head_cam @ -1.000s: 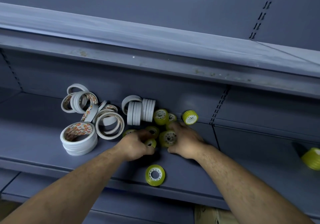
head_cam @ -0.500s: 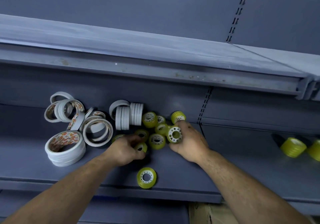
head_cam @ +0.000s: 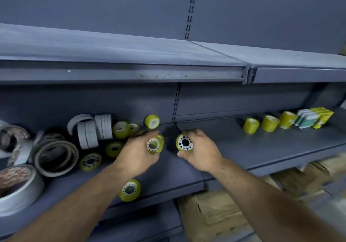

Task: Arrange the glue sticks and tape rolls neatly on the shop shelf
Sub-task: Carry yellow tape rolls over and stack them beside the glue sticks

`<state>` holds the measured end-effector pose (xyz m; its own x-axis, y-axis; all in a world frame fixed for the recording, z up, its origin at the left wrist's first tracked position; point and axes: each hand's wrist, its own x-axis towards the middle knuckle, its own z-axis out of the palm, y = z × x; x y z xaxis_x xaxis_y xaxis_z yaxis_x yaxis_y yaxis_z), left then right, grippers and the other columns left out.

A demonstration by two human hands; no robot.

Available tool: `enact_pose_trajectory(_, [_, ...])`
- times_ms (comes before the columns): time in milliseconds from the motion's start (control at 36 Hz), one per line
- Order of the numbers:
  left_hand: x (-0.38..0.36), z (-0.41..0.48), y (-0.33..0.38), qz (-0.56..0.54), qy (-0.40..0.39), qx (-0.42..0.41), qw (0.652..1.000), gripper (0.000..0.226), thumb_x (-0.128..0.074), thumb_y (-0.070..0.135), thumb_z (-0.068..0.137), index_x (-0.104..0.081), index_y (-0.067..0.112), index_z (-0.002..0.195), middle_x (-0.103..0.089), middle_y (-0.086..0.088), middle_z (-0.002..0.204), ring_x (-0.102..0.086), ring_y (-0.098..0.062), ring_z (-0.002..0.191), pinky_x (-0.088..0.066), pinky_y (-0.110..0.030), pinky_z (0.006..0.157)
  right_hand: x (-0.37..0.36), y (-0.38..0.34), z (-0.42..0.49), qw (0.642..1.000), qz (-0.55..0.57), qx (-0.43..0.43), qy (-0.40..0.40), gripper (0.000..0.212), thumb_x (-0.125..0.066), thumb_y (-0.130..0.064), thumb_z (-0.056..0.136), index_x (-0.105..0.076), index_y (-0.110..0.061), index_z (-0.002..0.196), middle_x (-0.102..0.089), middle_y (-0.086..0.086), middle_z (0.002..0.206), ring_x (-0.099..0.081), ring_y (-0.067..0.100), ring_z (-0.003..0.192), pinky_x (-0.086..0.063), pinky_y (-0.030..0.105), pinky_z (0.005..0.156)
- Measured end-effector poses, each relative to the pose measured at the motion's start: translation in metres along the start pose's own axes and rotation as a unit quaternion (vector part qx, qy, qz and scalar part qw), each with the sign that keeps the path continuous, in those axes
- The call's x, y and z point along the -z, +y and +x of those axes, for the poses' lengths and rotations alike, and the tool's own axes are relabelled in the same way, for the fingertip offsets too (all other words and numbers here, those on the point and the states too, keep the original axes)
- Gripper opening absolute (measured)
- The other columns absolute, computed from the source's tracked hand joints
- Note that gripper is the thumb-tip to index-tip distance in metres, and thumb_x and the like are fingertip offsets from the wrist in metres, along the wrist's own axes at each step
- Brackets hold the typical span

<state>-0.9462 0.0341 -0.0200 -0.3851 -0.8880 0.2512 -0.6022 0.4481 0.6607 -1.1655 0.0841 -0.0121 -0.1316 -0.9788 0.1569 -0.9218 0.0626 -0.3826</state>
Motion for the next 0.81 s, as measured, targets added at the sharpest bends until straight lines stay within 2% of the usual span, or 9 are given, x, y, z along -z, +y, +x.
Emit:
enact_pose_trajectory(83, [-0.016,0.003,0.018,-0.006,-0.008,-0.032,0.999,0.061,-0.078,0.014,0.073,-0.063,0.021,0.131,-0.063,0.004,0.127,-0.058,-0.014,0.117,-0.034,-0.009,0.093,0.015,0.023,-0.020,0.999,0.014,-0.038,0.019,0.077,-0.077,-0.047,0.082,-0.043,-0.026,0.148,-0.044,-0.009,0.140,-0.053,0.018,0.125,-0.044,0.028,0.102])
enact_pose_trajectory(222, [-0.049,0.003,0.055,0.006,-0.027,-0.087,0.996,0.057,-0.078,0.009,0.069,-0.067,0.013,0.125,-0.065,0.000,0.120,-0.059,-0.018,0.113,-0.026,-0.002,0.092,0.037,0.067,-0.051,0.996,0.024,-0.077,0.041,0.081,-0.076,-0.047,0.083,-0.039,-0.028,0.152,-0.039,-0.014,0.142,-0.052,0.014,0.125,-0.041,0.023,0.103])
enact_pose_trajectory(306, [-0.073,0.002,0.077,0.026,-0.020,-0.130,0.991,0.058,-0.079,0.010,0.069,-0.066,0.015,0.126,-0.061,0.002,0.122,-0.054,-0.020,0.114,-0.029,-0.011,0.099,0.051,0.096,-0.068,0.994,0.029,-0.091,0.061,0.080,-0.077,-0.045,0.082,-0.040,-0.029,0.151,-0.040,-0.016,0.138,-0.054,0.013,0.122,-0.042,0.023,0.101])
enact_pose_trajectory(361, [-0.089,0.001,0.094,0.038,-0.007,-0.158,0.987,0.059,-0.080,0.009,0.068,-0.065,0.015,0.125,-0.059,0.004,0.121,-0.049,-0.018,0.114,-0.027,-0.011,0.100,0.060,0.117,-0.079,0.992,0.037,-0.097,0.074,0.079,-0.079,-0.043,0.081,-0.042,-0.030,0.149,-0.040,-0.017,0.136,-0.056,0.013,0.118,-0.043,0.024,0.099])
enact_pose_trajectory(472, [-0.124,0.000,0.136,0.040,0.001,-0.182,0.982,0.058,-0.081,0.011,0.071,-0.063,0.018,0.125,-0.052,0.012,0.120,-0.039,-0.003,0.112,-0.016,0.001,0.099,0.081,0.164,-0.100,0.991,0.042,-0.094,0.079,0.078,-0.080,-0.044,0.079,-0.043,-0.032,0.146,-0.040,-0.018,0.135,-0.057,0.014,0.116,-0.047,0.030,0.099])
enact_pose_trajectory(583, [-0.163,0.000,0.176,0.029,0.004,-0.171,0.985,0.057,-0.082,0.016,0.073,-0.062,0.021,0.126,-0.049,0.018,0.120,-0.038,0.004,0.113,-0.030,-0.009,0.102,0.109,0.216,-0.120,0.992,0.045,-0.088,0.078,0.079,-0.081,-0.044,0.078,-0.043,-0.031,0.146,-0.041,-0.017,0.133,-0.056,0.015,0.117,-0.047,0.031,0.099])
enact_pose_trajectory(639, [-0.182,0.001,0.197,0.030,-0.003,-0.158,0.987,0.057,-0.083,0.021,0.075,-0.061,0.022,0.128,-0.049,0.019,0.120,-0.039,0.003,0.114,-0.030,-0.008,0.099,0.124,0.242,-0.128,0.993,0.035,-0.085,0.071,0.079,-0.080,-0.043,0.079,-0.043,-0.030,0.147,-0.042,-0.015,0.134,-0.055,0.015,0.119,-0.047,0.030,0.099])
enact_pose_trajectory(694, [-0.199,0.004,0.218,0.032,0.002,-0.144,0.989,0.056,-0.082,0.026,0.075,-0.062,0.023,0.128,-0.050,0.020,0.118,-0.044,0.000,0.115,-0.027,-0.008,0.096,0.139,0.266,-0.135,0.994,0.029,-0.085,0.066,0.079,-0.079,-0.045,0.079,-0.042,-0.030,0.147,-0.042,-0.014,0.135,-0.055,0.015,0.119,-0.046,0.030,0.098])
enact_pose_trajectory(806, [-0.225,0.016,0.254,0.018,-0.005,-0.107,0.994,0.050,-0.080,0.035,0.074,-0.066,0.024,0.122,-0.058,0.017,0.112,-0.057,-0.008,0.107,-0.041,-0.021,0.094,0.162,0.304,-0.140,0.994,0.026,-0.087,0.065,0.078,-0.079,-0.045,0.080,-0.043,-0.030,0.146,-0.043,-0.013,0.134,-0.056,0.014,0.118,-0.045,0.027,0.094])
